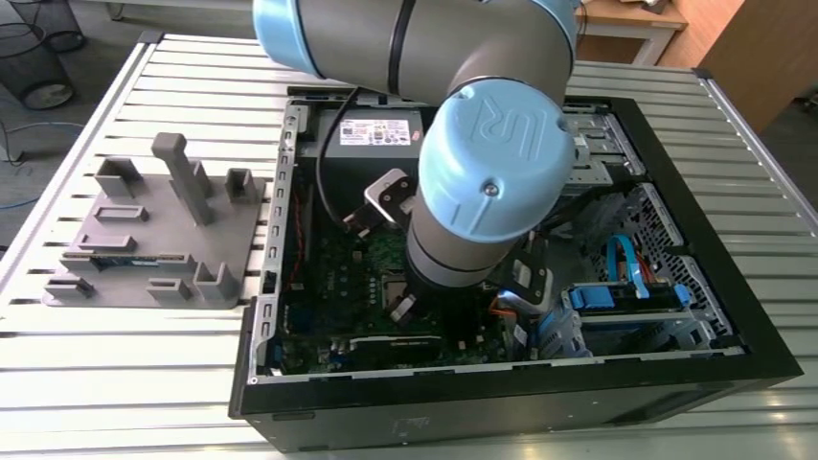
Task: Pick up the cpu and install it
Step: 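Install the first cpu locking lever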
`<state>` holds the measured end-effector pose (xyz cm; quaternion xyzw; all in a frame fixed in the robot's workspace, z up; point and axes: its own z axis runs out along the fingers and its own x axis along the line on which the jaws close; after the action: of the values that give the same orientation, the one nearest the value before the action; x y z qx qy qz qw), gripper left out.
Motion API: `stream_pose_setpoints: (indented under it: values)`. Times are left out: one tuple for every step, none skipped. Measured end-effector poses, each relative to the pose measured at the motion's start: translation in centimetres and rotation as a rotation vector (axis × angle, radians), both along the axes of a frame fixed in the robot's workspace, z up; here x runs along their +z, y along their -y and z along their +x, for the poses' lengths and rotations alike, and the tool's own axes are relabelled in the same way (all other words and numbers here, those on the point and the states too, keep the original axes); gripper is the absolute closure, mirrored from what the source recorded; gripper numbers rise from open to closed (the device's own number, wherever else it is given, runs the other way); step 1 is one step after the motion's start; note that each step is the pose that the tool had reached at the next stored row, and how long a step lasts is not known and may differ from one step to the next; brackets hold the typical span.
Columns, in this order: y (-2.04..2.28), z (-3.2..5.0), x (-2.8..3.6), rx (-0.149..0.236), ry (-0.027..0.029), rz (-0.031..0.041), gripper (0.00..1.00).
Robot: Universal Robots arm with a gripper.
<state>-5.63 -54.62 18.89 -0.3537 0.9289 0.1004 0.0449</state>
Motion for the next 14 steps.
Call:
stream_pose_setpoints:
  values:
    - [0.00, -0.03, 0.01, 0.000, 0.0001, 0.0000, 0.89]
    - [0.00, -0.04, 0.03, 0.000, 0.0002, 0.0000, 0.89]
    - [0.00, -0.06, 0.08, 0.000, 0.0001, -0.0002, 0.89]
    - [0.00, -0.06, 0.18, 0.000, 0.0000, -0.0004, 0.89]
    - [0.00, -0.06, 0.30, 0.000, 0.0001, -0.0002, 0.89]
    - [0.00, -0.06, 0.46, 0.000, 0.0001, -0.0002, 0.89]
    - [0.00, -0.07, 0.61, 0.000, 0.0001, -0.0001, 0.89]
    - [0.00, -0.07, 0.71, 0.000, 0.0001, -0.0002, 0.89]
    - [0.00, -0.07, 0.74, 0.000, 0.0002, -0.0001, 0.89]
    - [0.00, -0.11, 0.74, 0.000, 0.0004, 0.0000, 0.89]
    - [0.00, -0.17, 0.74, 0.000, 0.0007, -0.0001, 0.89]
    - [0.00, -0.24, 0.75, 0.000, 0.0014, -0.0003, 0.89]
    - [0.00, -0.30, 0.75, 0.000, 0.0022, -0.0003, 0.89]
    - [0.00, -0.34, 0.72, 0.000, 0.0027, -0.0001, 0.89]
